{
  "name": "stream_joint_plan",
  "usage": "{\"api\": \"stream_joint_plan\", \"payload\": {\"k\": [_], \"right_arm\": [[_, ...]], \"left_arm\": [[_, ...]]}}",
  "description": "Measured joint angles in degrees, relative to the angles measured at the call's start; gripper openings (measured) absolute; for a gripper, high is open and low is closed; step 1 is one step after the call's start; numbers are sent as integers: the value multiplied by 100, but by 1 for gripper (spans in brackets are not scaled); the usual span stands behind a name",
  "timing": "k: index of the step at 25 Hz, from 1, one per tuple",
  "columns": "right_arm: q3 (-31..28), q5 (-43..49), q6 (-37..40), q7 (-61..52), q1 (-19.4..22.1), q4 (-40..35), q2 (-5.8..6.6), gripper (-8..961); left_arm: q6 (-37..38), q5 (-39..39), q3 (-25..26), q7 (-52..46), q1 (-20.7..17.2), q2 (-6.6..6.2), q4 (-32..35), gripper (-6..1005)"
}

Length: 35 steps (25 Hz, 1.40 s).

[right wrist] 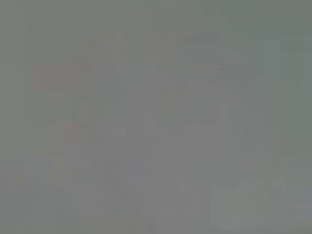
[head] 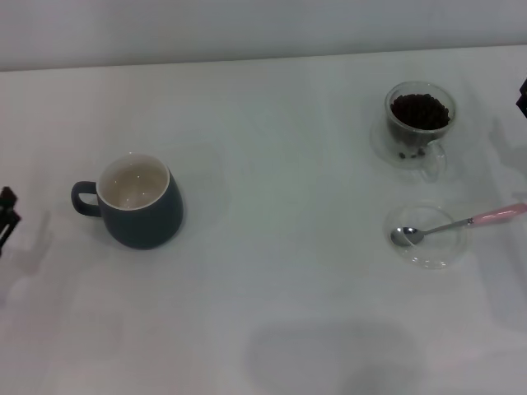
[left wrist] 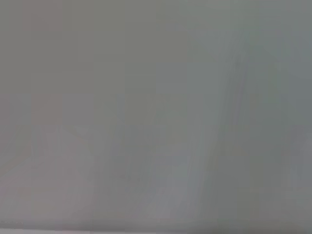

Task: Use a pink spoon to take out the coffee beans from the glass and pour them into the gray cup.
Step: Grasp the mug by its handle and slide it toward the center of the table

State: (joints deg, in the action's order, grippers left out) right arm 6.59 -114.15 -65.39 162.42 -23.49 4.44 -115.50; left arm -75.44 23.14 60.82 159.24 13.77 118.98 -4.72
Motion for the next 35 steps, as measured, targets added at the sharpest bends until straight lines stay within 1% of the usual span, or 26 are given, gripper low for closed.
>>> {"api": "stream_joint_plan", "payload": {"k": [2, 8, 15, 19, 21, 30, 32, 35], "right_arm": [[-1, -5, -12, 0, -1, 0, -4, 859], [0, -21, -18, 0, -73, 5, -7, 859], [0, -47, 2, 0, -105, -13, 2, 859], [-1, -51, -6, 0, -104, -60, -1, 859], [0, -51, -5, 0, -107, -61, -5, 859], [0, -50, 5, 0, -133, -72, -1, 859], [0, -48, 7, 0, -145, -74, -1, 859], [0, -46, 33, 0, -162, -75, 1, 859]], "left_arm": [[250, -93, -1, 137, 141, 4, 17, 861], [694, -120, 0, 252, 377, 4, 2, 861], [955, -362, -1, 256, 660, 2, 31, 861], [1079, -647, 3, 257, 779, -3, 51, 860], [1097, -836, -1, 257, 783, -6, 52, 860], [1048, -778, 50, 257, 579, -6, 14, 860], [981, -782, 46, 257, 544, -6, 29, 860], [763, -856, 7, 259, 379, -6, 62, 860]]}}
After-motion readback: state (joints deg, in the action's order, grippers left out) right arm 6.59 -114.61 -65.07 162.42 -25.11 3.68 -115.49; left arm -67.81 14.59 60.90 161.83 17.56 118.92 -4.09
